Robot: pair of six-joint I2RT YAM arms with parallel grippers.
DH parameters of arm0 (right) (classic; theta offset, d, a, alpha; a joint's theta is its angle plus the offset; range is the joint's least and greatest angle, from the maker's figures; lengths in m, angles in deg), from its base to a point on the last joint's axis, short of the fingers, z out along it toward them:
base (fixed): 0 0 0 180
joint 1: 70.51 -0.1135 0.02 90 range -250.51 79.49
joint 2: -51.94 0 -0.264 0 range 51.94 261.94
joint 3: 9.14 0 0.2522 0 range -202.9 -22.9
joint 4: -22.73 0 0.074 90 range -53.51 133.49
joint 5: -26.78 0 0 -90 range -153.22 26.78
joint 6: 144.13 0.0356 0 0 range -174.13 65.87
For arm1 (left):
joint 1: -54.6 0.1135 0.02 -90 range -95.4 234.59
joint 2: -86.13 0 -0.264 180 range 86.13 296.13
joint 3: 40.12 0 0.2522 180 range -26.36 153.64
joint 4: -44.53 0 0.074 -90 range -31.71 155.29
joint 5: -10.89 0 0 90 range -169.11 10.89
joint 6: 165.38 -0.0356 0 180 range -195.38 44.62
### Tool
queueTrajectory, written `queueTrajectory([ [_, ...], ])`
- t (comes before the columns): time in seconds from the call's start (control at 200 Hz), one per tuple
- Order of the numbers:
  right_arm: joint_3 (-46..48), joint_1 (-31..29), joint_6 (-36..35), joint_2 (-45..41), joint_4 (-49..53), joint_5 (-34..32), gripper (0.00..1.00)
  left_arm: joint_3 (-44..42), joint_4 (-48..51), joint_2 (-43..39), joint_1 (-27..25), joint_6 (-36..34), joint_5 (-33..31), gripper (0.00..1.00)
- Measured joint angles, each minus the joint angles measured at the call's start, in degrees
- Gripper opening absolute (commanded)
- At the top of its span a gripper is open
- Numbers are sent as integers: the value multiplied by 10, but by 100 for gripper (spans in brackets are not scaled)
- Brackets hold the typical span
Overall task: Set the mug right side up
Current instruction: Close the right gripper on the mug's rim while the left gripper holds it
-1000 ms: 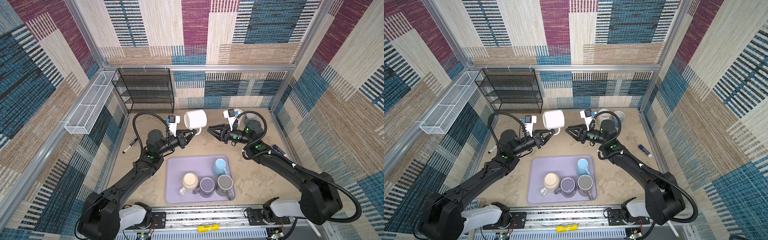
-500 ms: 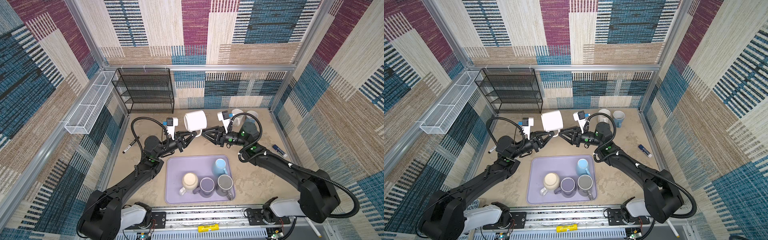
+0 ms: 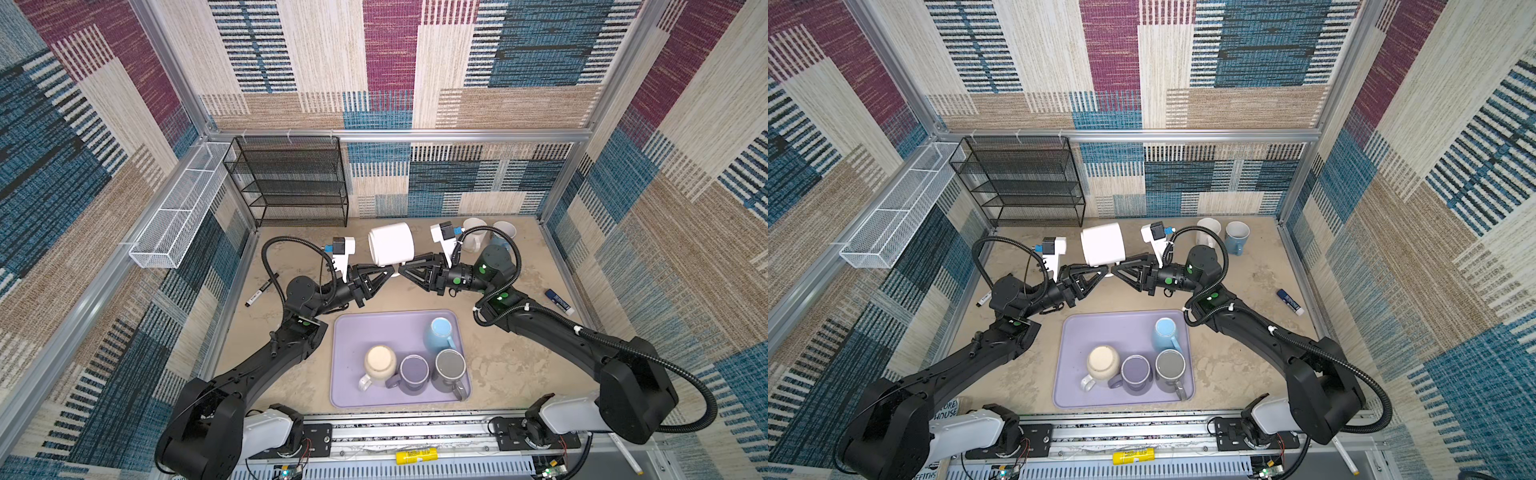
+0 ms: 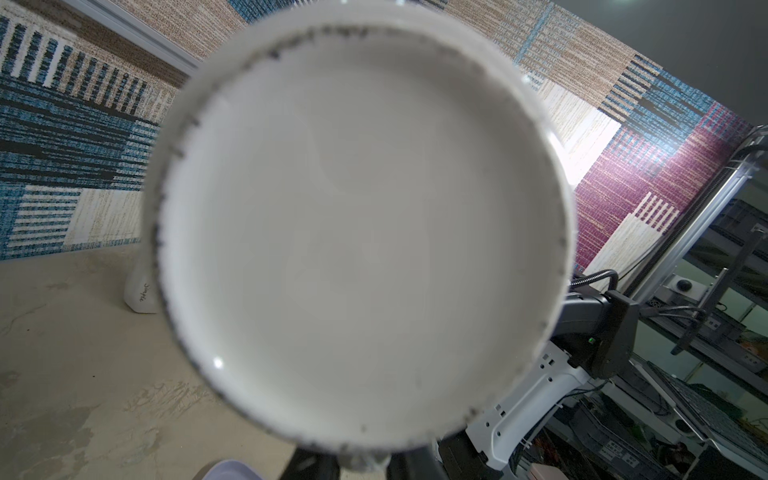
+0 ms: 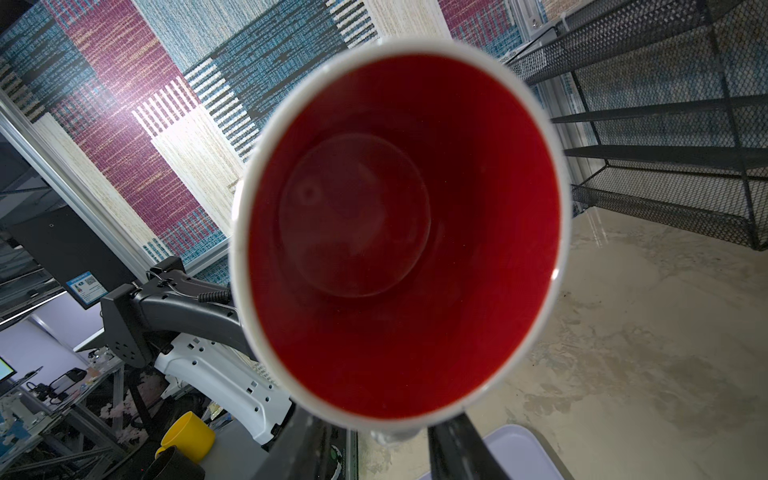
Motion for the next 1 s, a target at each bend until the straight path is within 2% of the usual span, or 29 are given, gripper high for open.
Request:
queueTrajectory([
  [0.526, -5, -12, 24, 14, -28, 8, 31, -7, -47, 5, 0, 14, 27, 0],
  [0.561, -5, -12, 27, 14, -32, 10, 29, -7, -51, 5, 0, 14, 28, 0],
  [0.751, -5, -12, 29, 14, -41, 9, 5, -7, -61, 7, 0, 28, 29, 0],
  [0.827, -4, -12, 29, 14, -41, 8, 0, -7, -63, 8, 0, 28, 29, 0],
  [1.002, -1, -12, 31, 14, -45, 7, 0, -7, -63, 8, 0, 28, 29, 0],
])
